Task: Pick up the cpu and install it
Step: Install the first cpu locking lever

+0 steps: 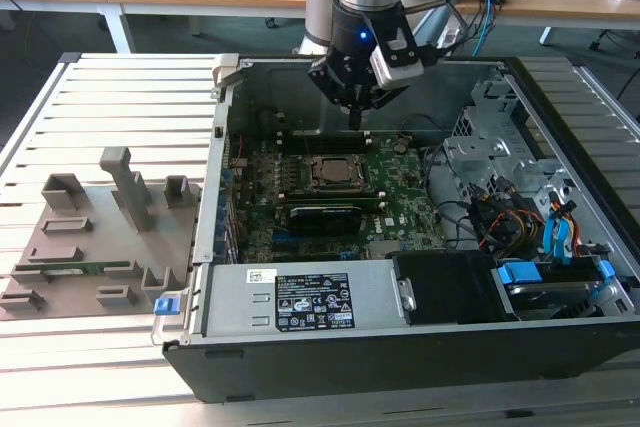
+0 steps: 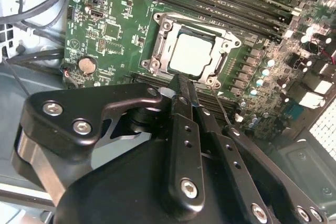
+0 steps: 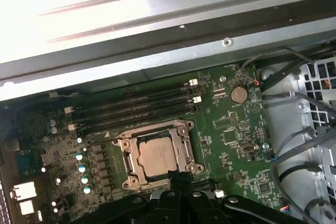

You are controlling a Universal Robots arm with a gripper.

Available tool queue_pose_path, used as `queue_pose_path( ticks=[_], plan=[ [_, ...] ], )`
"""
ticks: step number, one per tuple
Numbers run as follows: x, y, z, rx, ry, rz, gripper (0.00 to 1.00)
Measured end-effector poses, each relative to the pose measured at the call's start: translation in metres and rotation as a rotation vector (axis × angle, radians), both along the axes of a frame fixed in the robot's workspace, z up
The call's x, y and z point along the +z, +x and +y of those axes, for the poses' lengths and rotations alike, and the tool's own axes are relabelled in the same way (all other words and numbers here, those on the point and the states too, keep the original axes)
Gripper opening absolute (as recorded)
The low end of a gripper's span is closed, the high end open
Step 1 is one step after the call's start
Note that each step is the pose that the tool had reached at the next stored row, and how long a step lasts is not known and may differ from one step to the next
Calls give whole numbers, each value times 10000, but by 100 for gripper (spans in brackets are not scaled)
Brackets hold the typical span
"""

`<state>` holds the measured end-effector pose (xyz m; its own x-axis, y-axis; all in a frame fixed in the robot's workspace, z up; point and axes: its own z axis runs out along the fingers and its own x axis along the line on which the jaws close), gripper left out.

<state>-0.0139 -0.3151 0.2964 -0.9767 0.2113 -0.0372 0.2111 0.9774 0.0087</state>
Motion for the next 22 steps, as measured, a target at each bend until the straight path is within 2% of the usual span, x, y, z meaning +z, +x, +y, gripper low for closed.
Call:
queue_pose_path(
  ticks=[3,4,5,8,14,16,17,18,19,22],
  plan=[
    [0,0,0,330,0,0,11],
    [0,0,-1,609,-20,1,11],
    [0,0,0,790,-121,3,11],
    [0,0,0,1020,-191,5,11],
    [0,0,0,2013,-196,-5,11],
    [0,1,2,2127,-224,-2,11],
    [0,4,4,2148,-244,69,11],
    [0,11,8,2195,-338,338,11],
    [0,11,9,2267,-374,367,11],
    [0,11,10,2417,-390,366,11]
  ],
)
